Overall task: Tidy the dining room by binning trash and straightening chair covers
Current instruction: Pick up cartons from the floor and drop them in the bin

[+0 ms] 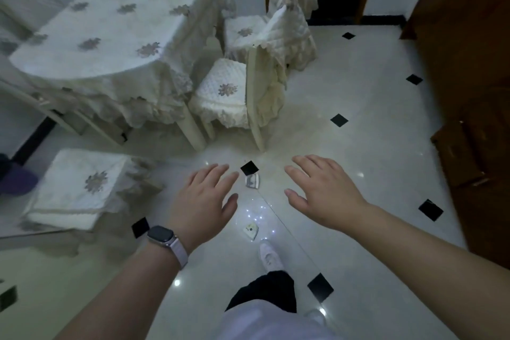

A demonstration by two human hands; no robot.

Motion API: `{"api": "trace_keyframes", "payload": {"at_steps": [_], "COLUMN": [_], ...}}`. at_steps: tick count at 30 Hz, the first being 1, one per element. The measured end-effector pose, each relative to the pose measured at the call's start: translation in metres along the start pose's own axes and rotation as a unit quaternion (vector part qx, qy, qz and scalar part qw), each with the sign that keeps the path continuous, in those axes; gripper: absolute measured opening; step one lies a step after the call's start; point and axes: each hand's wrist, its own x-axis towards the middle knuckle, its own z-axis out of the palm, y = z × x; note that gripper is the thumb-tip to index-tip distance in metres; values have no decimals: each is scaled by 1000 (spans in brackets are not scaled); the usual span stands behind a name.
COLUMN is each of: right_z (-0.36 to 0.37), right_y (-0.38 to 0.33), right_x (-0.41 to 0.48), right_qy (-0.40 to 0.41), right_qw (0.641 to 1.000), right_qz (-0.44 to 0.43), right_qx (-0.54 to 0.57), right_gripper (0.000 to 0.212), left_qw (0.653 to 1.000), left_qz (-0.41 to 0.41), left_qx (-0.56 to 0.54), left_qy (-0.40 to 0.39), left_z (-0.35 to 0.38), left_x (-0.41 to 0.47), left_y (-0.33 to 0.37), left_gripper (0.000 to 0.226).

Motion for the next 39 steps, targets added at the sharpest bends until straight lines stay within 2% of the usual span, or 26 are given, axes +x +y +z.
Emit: {"api": "trace_keyframes", "payload": {"at_steps": [11, 16, 21, 26, 32, 39], "right_z": [24, 37, 59, 87, 152, 277], "right_y": [50, 61, 52, 42, 46, 73], "right_x": [97, 152, 203, 254, 308, 355], "right_qy": [-82, -98, -138, -172, -196, -271], "right_qw": [995, 992, 985, 970, 949, 901], "right_qz": [-53, -54, -97, -171, -247, -328], "right_qx": [-35, -49, -40, -33, 30, 84], "right_gripper": [46, 47, 49, 49, 47, 48], "left_qw": [992, 990, 986, 975, 948, 884], "left_qz": [-109, -112, -137, -202, -305, -453], "left_qx": [-60, -87, -92, -89, -92, -118], "left_qy": [-18, 4, 14, 15, 3, -13], "left_z": [62, 77, 81, 88, 124, 211], "left_x": [80, 118, 132, 134, 143, 169], "left_y": [-50, -81, -106, -127, -136, -130], "left_gripper": [48, 46, 44, 43, 44, 41]}}
